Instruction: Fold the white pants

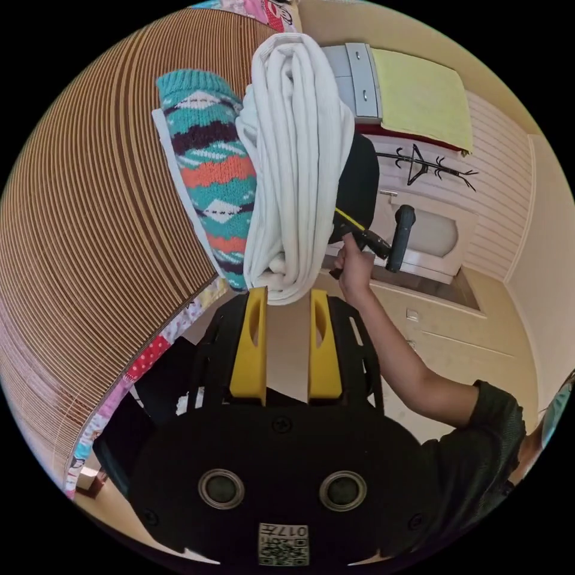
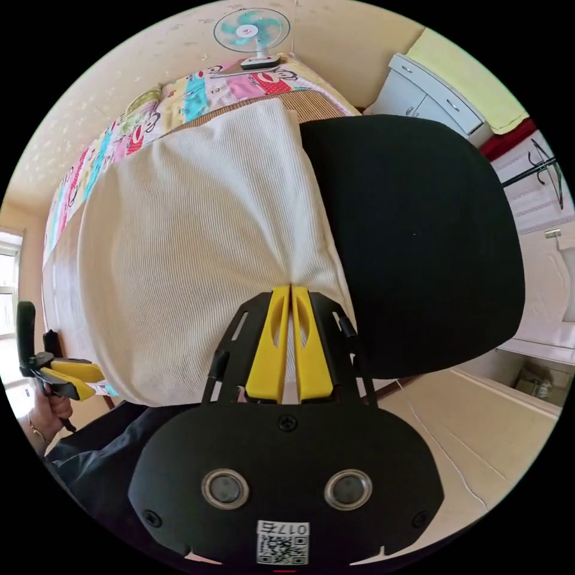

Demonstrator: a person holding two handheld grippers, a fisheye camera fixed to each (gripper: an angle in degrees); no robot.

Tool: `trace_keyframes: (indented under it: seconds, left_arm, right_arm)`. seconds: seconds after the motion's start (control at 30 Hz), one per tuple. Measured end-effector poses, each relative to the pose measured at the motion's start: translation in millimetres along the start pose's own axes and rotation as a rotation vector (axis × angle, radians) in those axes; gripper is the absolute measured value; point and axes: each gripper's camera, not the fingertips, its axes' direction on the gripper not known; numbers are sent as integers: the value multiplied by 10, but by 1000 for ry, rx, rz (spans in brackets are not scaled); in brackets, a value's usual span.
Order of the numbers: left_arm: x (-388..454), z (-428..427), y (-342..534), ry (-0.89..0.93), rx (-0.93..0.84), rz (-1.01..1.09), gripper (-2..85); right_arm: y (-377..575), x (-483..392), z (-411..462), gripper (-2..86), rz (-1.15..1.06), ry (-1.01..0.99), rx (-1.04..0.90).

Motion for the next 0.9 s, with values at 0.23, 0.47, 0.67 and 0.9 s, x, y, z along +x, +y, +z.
trace_keyframes:
  seconds: [0.23, 0.47, 0.67, 0.9]
  left_arm:
    - [-292, -1059, 919, -186, 120, -66, 94]
    - [-1098, -2446, 2615, -127, 614, -449, 49]
    - [-1283, -3474, 3922, -168, 1112, -497, 76]
    - [-1545, -4778, 4472, -510, 1098, -762, 136]
  right_arm:
    - [132, -69, -93, 5, 79, -151, -1]
    - [509, -332, -743, 4, 323, -272, 251]
    - [923, -1490, -813, 5, 305, -534, 426]
    - [811, -3351, -249, 4, 110, -754, 239]
